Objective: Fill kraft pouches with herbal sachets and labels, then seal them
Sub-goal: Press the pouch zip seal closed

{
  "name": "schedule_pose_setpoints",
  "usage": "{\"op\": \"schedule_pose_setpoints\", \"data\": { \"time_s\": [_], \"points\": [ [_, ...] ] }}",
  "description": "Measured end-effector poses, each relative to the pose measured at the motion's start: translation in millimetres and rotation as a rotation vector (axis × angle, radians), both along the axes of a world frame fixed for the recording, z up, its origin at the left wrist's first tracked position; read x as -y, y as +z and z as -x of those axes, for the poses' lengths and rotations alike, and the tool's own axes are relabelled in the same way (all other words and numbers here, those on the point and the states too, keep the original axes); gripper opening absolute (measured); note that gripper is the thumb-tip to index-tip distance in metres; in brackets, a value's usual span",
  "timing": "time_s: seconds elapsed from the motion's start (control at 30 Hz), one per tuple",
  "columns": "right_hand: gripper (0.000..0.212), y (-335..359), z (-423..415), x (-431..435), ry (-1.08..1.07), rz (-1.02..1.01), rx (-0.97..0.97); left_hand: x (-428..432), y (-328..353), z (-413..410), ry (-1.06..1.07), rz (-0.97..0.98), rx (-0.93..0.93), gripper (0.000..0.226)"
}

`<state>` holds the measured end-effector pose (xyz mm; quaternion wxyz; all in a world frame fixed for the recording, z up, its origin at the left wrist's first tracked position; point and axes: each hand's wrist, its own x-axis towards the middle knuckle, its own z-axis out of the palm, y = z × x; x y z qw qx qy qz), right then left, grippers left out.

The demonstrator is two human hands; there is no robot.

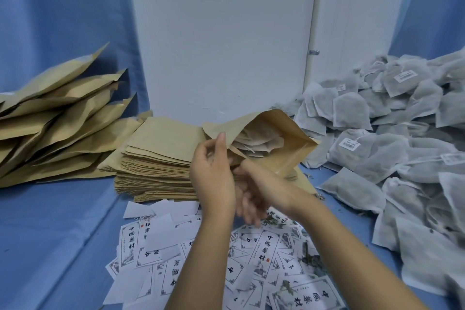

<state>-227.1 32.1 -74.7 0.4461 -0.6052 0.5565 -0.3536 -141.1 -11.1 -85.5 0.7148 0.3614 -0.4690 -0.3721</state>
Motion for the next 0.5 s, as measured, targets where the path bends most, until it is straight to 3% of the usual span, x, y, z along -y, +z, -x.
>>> {"op": "schedule_pose_setpoints", "data": {
  "time_s": [0.03,0.1,0.17,0.23,0.33,0.5],
  "points": [
    [0.063,-5.4,-2.8,2.3,0.016,-0.039,0.042,2.6,1.5,-0.2,-0.035,-0.078,-0.085,0.013],
    [0.061,-15.2,-6.7,10.1,-0.149,-0.026,0.236,6.8,3.9,-0.6,-0.216,-0.273,-0.23,0.014],
    [0.054,-21.4,-9.5,14.9,-0.344,0.026,0.42,8.9,2.7,-2.8,-0.366,-0.429,-0.127,0.011],
    [0.049,-21.8,-11.4,16.0,-0.441,0.059,0.569,9.6,-0.5,-4.6,-0.444,-0.517,0.039,0.022],
    [0.04,-17.9,-13.3,15.1,-0.496,0.123,0.618,8.4,0.1,-3.8,-0.633,-0.556,0.007,0.027],
    [0.03,-17.3,-11.5,17.6,-0.583,0.142,0.633,11.0,-0.6,-5.3,-0.66,-0.533,0.095,0.025]
  ]
}}
